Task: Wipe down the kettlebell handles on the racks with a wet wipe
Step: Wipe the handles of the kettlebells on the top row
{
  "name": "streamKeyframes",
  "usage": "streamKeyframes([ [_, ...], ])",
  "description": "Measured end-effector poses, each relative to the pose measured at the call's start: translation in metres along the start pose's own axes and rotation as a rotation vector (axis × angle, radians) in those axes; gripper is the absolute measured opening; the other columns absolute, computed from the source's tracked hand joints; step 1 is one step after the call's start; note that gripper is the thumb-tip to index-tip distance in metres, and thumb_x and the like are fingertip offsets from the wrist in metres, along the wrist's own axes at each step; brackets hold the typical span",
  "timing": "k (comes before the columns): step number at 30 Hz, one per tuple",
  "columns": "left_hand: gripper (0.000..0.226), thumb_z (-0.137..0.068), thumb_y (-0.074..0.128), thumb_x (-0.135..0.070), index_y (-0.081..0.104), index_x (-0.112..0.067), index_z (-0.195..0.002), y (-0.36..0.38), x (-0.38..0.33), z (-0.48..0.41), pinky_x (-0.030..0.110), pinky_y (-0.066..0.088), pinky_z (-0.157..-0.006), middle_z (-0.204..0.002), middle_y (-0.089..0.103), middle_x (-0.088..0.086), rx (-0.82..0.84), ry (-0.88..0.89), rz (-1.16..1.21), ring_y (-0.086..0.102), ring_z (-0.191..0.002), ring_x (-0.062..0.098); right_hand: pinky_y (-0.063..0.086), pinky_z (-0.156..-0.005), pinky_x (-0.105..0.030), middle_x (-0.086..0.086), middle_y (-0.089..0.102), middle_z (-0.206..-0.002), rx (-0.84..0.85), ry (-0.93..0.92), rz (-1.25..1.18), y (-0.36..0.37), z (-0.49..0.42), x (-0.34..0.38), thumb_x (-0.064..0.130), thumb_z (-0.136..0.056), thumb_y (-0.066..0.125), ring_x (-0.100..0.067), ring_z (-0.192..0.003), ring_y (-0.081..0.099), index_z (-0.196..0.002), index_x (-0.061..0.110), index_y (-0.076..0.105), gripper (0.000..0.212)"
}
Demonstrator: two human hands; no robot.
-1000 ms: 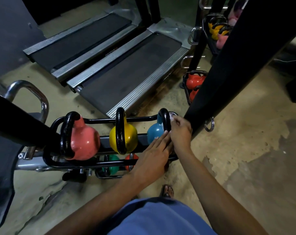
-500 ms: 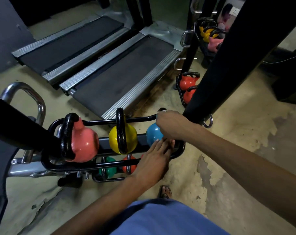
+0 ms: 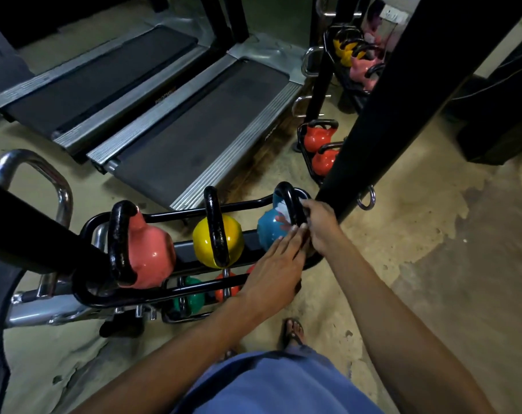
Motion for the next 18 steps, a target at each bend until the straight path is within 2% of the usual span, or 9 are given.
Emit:
streamKeyframes([
  [2,0.088,-0.087,0.056,-0.002,0.008,-0.01,-0.16,-0.001,0.0,-0.001,0.04,0.009,-0.126,-0.168,-0.009,0.008,0.004,0.004,0.018,-0.009,-0.155,0.021,0.054,-0.098,-0.05,-0.026,0.073,-0.104,0.084,0.153,-0.133,0.004,-0.005,0.001,0.021,-0.106,0.035,-0.035,-0.094,0.069,-0.102,-0.007,0.067,0.044],
  [6,0.088,-0.089,0.056,-0.004,0.005,-0.012,-0.16,0.0,0.001,0.0,0.04,0.009,-0.126,-0.168,-0.008,0.008,0.006,0.005,0.031,-0.008,-0.154,0.021,0.059,-0.092,-0.046,-0.031,0.07,-0.115,0.037,0.127,-0.086,-0.011,-0.001,-0.011,0.02,-0.105,0.041,-0.038,-0.095,0.072,-0.115,-0.008,0.063,0.038],
  [8,0.091,-0.089,0.058,-0.006,0.003,-0.013,-0.16,0.0,0.001,0.0,0.041,0.009,-0.126,-0.168,-0.009,0.008,-0.01,-0.012,0.016,-0.008,-0.154,0.021,0.059,-0.07,-0.03,-0.023,0.076,-0.096,-0.072,0.001,0.091,-0.023,0.005,-0.014,0.017,-0.101,0.048,-0.03,-0.083,0.073,-0.103,-0.006,0.069,0.031],
  [9,0.092,-0.089,0.06,-0.007,0.002,-0.013,-0.16,0.0,0.001,0.0,0.042,0.008,-0.126,-0.168,-0.01,0.008,-0.012,-0.016,-0.002,-0.008,-0.154,0.021,0.055,-0.063,-0.027,-0.018,0.075,-0.084,-0.116,-0.076,0.154,-0.024,0.006,-0.011,0.015,-0.1,0.051,-0.025,-0.076,0.07,-0.095,-0.003,0.071,0.028],
  [10,0.092,-0.089,0.061,-0.009,0.002,-0.013,-0.16,0.0,-0.001,0.0,0.042,0.007,-0.126,-0.167,-0.011,0.008,-0.007,-0.019,-0.018,-0.009,-0.154,0.021,0.053,-0.064,-0.028,-0.017,0.073,-0.08,-0.166,-0.172,0.22,-0.024,0.006,-0.005,0.015,-0.1,0.053,-0.021,-0.074,0.067,-0.091,0.0,0.072,0.026],
  [12,0.089,-0.092,0.061,-0.012,0.004,-0.013,-0.159,-0.002,-0.005,0.002,0.043,0.004,-0.126,-0.167,-0.009,0.01,0.008,-0.026,-0.042,-0.009,-0.154,0.022,0.055,-0.077,-0.029,-0.008,0.077,-0.091,-0.235,-0.435,0.438,-0.019,0.006,0.01,0.018,-0.101,0.057,-0.011,-0.082,0.068,-0.098,0.009,0.077,0.022],
  [15,0.077,-0.094,0.056,-0.014,0.014,-0.01,-0.158,-0.002,-0.013,0.006,0.045,0.007,-0.126,-0.167,0.002,0.013,0.008,-0.05,-0.038,-0.006,-0.155,0.024,0.043,-0.102,-0.01,0.011,0.069,-0.126,-0.16,-0.855,0.776,0.001,0.022,0.025,0.008,-0.101,0.056,0.003,-0.115,0.061,-0.118,0.014,0.074,0.025],
  [16,0.074,-0.094,0.054,-0.014,0.016,-0.009,-0.158,-0.001,-0.016,0.007,0.045,0.008,-0.126,-0.167,0.004,0.014,0.008,-0.065,-0.042,-0.004,-0.155,0.025,0.039,-0.107,-0.01,0.011,0.063,-0.134,-0.088,-0.948,0.88,0.004,0.022,0.025,0.007,-0.102,0.054,0.0,-0.126,0.056,-0.121,0.013,0.072,0.028],
  [18,0.073,-0.094,0.05,-0.016,0.016,-0.007,-0.158,0.004,-0.02,0.008,0.043,0.008,-0.126,-0.167,0.005,0.015,0.015,-0.11,-0.056,-0.002,-0.155,0.025,0.036,-0.118,-0.025,0.006,0.056,-0.147,0.075,-1.039,1.134,0.011,0.013,0.026,0.015,-0.103,0.048,-0.009,-0.142,0.045,-0.128,0.016,0.068,0.032],
])
Point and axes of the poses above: each hand's wrist, its own z-axis away from the middle knuckle, its own y-axis out of the palm, x = y × z, the point moved 6 cm from there along -z, towards the middle knuckle
